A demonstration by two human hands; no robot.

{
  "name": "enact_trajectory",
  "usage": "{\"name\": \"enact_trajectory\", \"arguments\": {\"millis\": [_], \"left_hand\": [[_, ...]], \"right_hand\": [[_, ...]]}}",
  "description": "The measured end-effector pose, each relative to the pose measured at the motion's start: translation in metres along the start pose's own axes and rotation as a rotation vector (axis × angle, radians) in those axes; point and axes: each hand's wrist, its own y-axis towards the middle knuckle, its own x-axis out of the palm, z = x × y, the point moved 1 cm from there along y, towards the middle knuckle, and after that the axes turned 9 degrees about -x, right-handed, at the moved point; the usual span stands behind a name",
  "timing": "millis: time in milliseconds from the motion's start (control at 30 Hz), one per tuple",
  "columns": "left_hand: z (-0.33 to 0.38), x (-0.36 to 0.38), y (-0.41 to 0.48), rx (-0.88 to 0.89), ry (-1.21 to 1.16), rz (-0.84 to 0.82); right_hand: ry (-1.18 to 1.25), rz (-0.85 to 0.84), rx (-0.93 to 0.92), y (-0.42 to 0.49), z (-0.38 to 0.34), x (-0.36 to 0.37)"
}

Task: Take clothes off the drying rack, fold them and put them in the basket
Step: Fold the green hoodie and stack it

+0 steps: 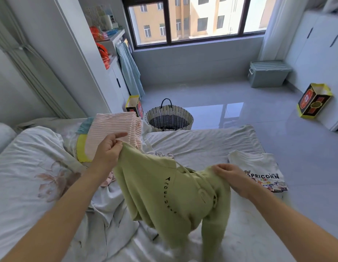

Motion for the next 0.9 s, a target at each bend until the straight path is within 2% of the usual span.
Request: {"name": "enact_trajectory", "arguments": {"millis": [100,167,300,400,467,600,767,900], "left_hand": [[-0.007,0.004,0.007,-0.028,0.080,0.006],[-0.012,0.006,0.009,-0.080,0.221,-0.076],[-0.027,0.010,0.007,-0.260,0.662,-0.497],[-0.036,0.020,-0.004,-0.399,0.748,-0.670],[-0.041,0.030,-0.008,-0.341,0.643,-0.643],[-0.043,0.045,-0.013,-0.166,0.443,-0.431],[-0.038,0.048,-0.017,-0.151,0.086,-0.427],[-0.023,0.046,-0.018,-0.040,-0.037,-0.261]], "right_hand": [[-0.036,0.116,-0.092,0.004,-0.021,-0.012],[-0.110,0.143,-0.160,0.008,-0.037,-0.020],[-0.395,0.062,-0.230,0.015,-0.060,-0.031],[-0.485,0.011,-0.205,0.016,-0.065,-0.034],[-0.507,-0.002,-0.187,0.015,-0.066,-0.038],[-0.506,-0.031,-0.156,0.003,-0.068,-0.048],[-0.208,-0.149,-0.107,-0.016,-0.078,-0.052],[-0.028,-0.156,-0.144,-0.025,-0.086,-0.057]]}}
